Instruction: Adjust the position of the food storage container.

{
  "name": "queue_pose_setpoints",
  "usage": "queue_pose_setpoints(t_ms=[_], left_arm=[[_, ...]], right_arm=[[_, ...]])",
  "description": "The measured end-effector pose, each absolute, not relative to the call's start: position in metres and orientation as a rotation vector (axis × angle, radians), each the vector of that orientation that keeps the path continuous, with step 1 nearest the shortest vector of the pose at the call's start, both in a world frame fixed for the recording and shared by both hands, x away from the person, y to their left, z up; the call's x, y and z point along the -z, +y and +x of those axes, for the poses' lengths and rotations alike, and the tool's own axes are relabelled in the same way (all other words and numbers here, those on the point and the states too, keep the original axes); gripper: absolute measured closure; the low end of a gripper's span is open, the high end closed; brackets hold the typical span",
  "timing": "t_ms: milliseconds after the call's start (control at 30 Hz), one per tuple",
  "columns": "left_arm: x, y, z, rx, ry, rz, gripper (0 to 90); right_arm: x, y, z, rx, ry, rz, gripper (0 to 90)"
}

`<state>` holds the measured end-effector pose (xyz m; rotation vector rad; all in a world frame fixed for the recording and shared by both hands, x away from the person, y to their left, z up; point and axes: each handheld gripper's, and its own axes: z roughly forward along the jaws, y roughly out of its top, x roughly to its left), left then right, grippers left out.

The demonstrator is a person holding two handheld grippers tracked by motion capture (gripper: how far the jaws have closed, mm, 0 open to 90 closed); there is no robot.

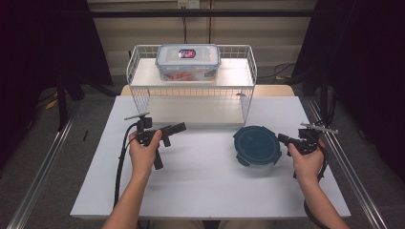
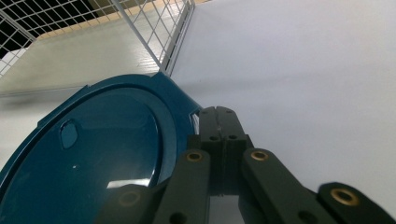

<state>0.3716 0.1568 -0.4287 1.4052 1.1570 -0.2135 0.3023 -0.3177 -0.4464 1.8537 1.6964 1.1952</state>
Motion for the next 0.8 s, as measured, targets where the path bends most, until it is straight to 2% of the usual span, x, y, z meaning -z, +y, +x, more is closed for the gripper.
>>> queue_pose_setpoints(t_ms=[400,800], left_arm=[[0.432,0.151,0.370,0.228,1.153,1.429,3.3],[0.433,0.150,0.368,0.237,1.155,1.458,3.3]], right_arm=[[0.446,-0.307,0.298,-1.177,1.687,1.838,90.0],[0.447,-0.262,0.305,-1.254,1.779,1.806,90.0]])
